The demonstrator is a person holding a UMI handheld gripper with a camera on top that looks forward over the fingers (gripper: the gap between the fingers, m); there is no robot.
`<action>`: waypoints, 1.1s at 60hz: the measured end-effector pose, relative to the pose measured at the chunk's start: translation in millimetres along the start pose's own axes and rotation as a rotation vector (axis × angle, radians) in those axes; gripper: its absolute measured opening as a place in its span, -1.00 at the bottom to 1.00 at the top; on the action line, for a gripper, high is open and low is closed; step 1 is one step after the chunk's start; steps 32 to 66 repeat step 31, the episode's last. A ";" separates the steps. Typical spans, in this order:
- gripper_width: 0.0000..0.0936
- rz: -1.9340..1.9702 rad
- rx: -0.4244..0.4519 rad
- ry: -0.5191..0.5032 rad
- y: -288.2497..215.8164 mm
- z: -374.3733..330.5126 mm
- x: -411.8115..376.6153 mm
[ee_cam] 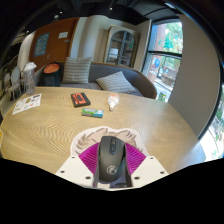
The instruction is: Arrange mouse
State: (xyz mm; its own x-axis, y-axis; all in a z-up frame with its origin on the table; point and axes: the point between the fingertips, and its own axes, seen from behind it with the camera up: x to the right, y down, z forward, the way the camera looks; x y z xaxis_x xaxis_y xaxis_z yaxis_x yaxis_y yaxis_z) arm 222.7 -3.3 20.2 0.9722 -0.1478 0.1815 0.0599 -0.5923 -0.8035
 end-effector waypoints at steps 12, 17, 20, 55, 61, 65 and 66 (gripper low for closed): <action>0.24 0.035 -0.042 -0.035 28.0 2.5 12.6; 0.72 0.029 0.015 -0.083 18.2 -21.7 11.4; 0.85 0.024 0.041 -0.117 17.9 -38.7 8.0; 0.83 0.083 0.153 -0.233 47.2 -111.2 2.9; 0.83 0.083 0.153 -0.233 47.2 -111.2 2.9; 0.83 0.083 0.153 -0.233 47.2 -111.2 2.9; 0.83 0.083 0.153 -0.233 47.2 -111.2 2.9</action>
